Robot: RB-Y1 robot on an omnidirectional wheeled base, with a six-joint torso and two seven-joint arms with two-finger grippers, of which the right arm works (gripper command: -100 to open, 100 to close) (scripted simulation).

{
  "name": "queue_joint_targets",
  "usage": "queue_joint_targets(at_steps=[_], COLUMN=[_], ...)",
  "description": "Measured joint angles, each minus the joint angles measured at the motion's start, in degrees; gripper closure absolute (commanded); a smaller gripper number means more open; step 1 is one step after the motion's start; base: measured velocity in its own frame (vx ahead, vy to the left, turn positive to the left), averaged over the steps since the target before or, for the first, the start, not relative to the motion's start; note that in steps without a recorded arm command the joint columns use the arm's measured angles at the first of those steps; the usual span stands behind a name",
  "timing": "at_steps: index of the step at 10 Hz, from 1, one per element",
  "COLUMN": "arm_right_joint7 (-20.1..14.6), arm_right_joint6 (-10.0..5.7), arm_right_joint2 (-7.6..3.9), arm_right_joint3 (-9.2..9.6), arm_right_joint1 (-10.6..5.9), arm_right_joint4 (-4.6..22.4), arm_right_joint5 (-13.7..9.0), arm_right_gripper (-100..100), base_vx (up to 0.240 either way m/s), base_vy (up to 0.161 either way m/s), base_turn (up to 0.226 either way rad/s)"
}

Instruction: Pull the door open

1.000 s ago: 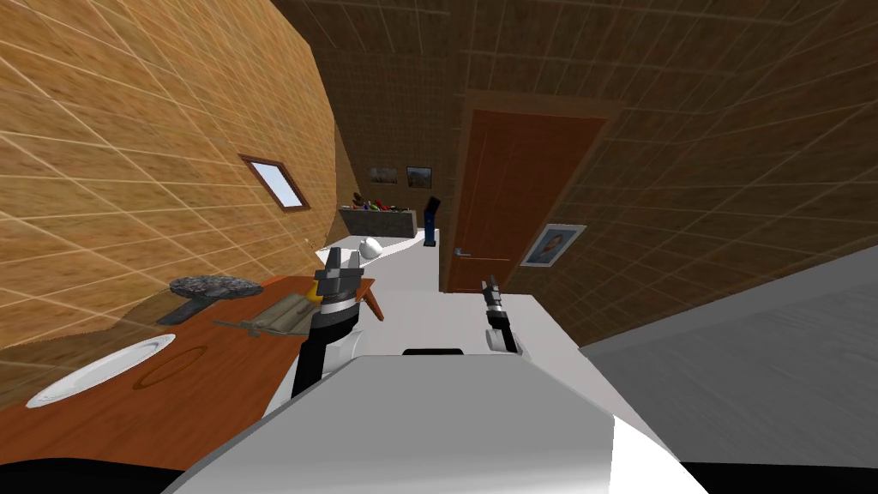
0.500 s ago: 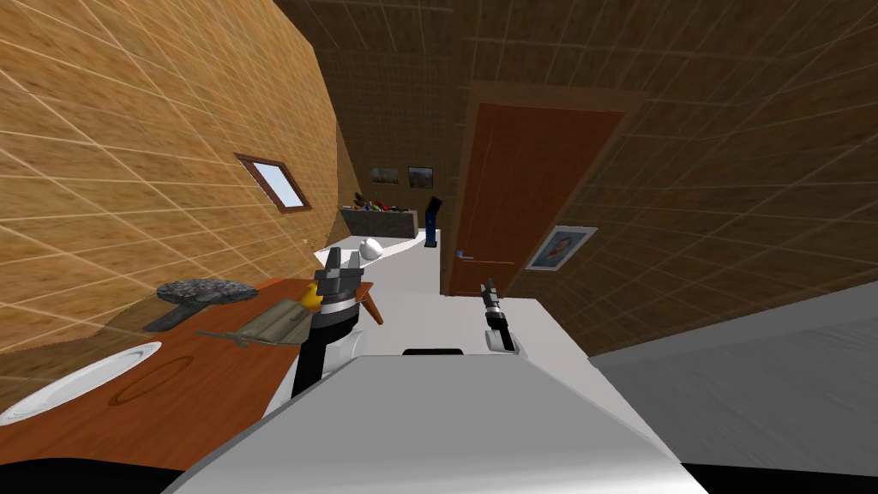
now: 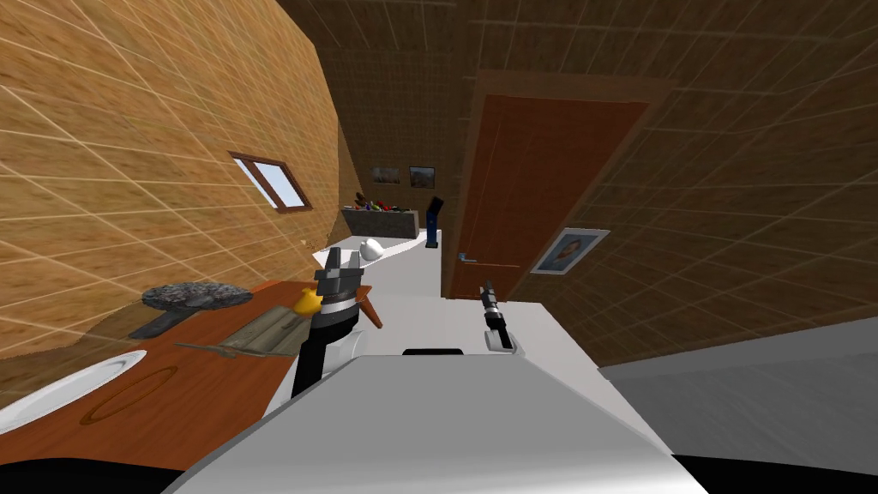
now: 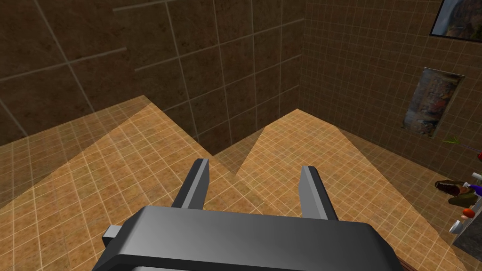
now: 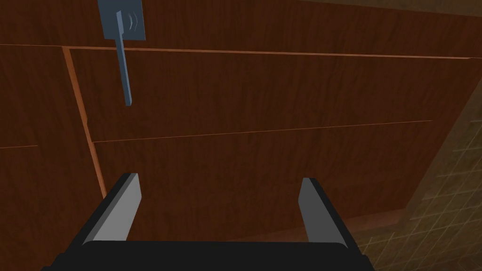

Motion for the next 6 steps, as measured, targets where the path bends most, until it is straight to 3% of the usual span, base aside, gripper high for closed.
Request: queue_joint_targets(at_steps=[1,6], arm_right_joint7=[-0.2,-0.6], arm_right_joint6=[-0.53,-1.17], arm_right_joint2=[-0.21,-0.45], arm_right_joint3=[-0.18,-0.71], arm_right_joint1=[-0.93,-3.47], arm_right_joint4=[2.3,8.9], arm_right_joint5=[0.1,0.6], arm_right_gripper=[-100,-100], base_vx=[0.086,0.102], base_vy=[0.0,0.002], base_turn=[0.023,0.021])
